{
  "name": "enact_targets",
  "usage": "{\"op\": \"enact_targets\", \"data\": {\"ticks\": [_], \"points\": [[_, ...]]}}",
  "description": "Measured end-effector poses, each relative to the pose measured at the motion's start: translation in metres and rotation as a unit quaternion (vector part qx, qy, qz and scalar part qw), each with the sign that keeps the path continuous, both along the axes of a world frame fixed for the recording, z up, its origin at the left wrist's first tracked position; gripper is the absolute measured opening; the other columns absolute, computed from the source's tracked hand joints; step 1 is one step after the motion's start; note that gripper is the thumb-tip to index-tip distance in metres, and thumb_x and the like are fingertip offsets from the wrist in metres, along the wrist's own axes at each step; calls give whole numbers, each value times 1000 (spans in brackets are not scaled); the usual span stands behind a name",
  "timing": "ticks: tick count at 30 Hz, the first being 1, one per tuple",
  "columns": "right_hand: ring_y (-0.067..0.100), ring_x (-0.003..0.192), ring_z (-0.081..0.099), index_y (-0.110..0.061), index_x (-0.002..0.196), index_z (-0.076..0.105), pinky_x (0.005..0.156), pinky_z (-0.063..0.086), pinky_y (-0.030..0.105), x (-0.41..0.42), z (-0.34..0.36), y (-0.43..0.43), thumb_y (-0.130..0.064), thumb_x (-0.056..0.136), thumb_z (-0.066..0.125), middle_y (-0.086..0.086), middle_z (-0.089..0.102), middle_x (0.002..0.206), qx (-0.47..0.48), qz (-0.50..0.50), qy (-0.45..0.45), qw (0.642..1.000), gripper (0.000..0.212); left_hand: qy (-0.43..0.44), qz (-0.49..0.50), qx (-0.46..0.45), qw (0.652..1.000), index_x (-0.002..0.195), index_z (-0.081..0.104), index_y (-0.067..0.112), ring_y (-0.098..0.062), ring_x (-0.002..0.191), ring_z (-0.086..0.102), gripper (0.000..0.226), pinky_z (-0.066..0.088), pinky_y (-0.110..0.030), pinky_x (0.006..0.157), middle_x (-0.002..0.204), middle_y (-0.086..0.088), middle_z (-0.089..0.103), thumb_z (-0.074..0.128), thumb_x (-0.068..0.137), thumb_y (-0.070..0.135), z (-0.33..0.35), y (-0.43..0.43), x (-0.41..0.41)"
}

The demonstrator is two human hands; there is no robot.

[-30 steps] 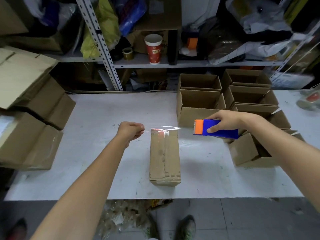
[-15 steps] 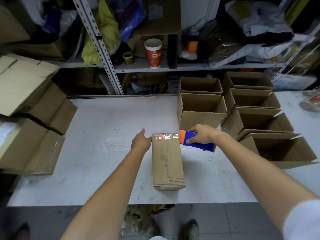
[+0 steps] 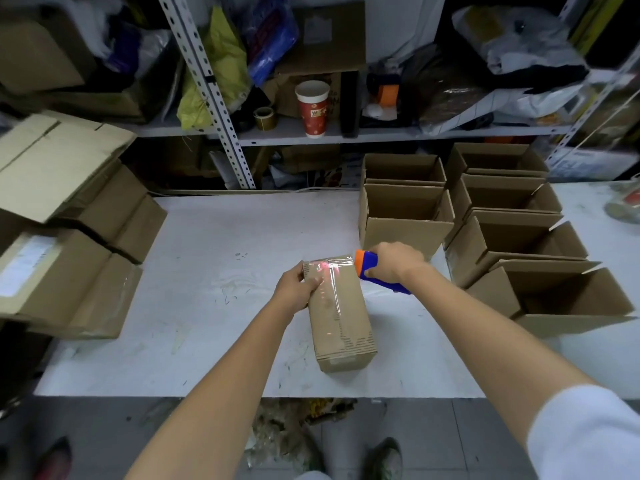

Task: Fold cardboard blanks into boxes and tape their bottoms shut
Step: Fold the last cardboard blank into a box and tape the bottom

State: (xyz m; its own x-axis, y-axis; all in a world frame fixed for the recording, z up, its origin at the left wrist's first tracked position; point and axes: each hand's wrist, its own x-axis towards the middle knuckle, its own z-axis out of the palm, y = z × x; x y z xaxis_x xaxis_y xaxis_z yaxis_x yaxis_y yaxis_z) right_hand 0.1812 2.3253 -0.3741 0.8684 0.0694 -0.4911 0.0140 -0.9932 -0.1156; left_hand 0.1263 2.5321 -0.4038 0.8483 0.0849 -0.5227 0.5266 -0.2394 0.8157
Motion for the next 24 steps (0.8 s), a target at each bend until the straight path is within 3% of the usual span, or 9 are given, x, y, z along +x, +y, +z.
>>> {"op": "enact_targets", "data": {"ticks": [3, 6, 10, 13, 15, 20, 22, 24], "points": [[23, 81, 59, -16, 113, 62, 66, 44, 31, -5, -9, 13, -30, 90, 62, 2, 61, 92, -52, 50, -27, 997, 27, 6, -5, 5, 1000, 110, 59, 32, -20, 98, 65, 21, 59, -42, 87, 108, 2, 65, 56, 99, 15, 2, -2, 1], [26, 84, 59, -16, 110, 60, 68, 43, 31, -11, -33, 9, -29, 91, 58, 4, 64, 97, -12, 8, -4, 1000, 23, 11, -9, 13, 1000, 113, 59, 31, -19, 97, 65, 20, 60, -38, 81, 110, 3, 65, 53, 101, 17, 0, -2, 1], [27, 106, 61, -20, 128, 50, 77, 51, 36, -32, -68, -29, -40, 93, 62, 6, 64, 122, 77, -97, 34, 992, 42, 32, -2, 15, 999, 123, 59, 21, -22, 104, 66, 23, 59, -41, 85, 116, -2, 67, 52, 102, 23, -6, -2, -1], [33, 112, 58, -22, 147, 35, 78, 52, 40, -52, -87, -55, -27, 97, 57, 12, 58, 132, 109, -157, 71, 979, 55, 40, 26, 6, 999, 122, 63, 18, -19, 98, 66, 25, 58, -35, 79, 111, -2, 69, 50, 102, 27, -9, -6, -5], [36, 111, 58, -25, 154, 22, 80, 52, 41, -62, -99, -70, -21, 97, 51, 14, 58, 132, 99, -165, 89, 977, 64, 42, 35, -3, 999, 119, 64, 22, -16, 94, 66, 24, 56, -32, 73, 109, 0, 70, 52, 100, 31, -10, -10, -8], [31, 111, 58, -29, 159, 1, 78, 39, 28, -82, -118, -78, -18, 98, 49, 12, 57, 130, 70, -130, 63, 987, 79, 37, 39, 10, 999, 114, 62, 28, -24, 98, 69, 22, 59, -44, 85, 110, 0, 70, 63, 94, 37, -15, -15, -8], [31, 109, 59, -30, 159, 1, 78, 40, 28, -85, -123, -76, -16, 97, 49, 13, 57, 129, 87, -128, 65, 986, 80, 40, 48, 1, 998, 118, 64, 25, -24, 97, 70, 26, 59, -40, 78, 111, -2, 71, 64, 94, 33, -14, -15, -8], [33, 107, 59, -30, 158, 14, 77, 41, 29, -87, -124, -78, -19, 94, 51, 12, 60, 118, 86, -131, 54, 986, 74, 38, 47, -5, 998, 120, 64, 23, -24, 97, 70, 26, 57, -35, 71, 111, -2, 71, 63, 95, 30, -12, -14, -11]]}}
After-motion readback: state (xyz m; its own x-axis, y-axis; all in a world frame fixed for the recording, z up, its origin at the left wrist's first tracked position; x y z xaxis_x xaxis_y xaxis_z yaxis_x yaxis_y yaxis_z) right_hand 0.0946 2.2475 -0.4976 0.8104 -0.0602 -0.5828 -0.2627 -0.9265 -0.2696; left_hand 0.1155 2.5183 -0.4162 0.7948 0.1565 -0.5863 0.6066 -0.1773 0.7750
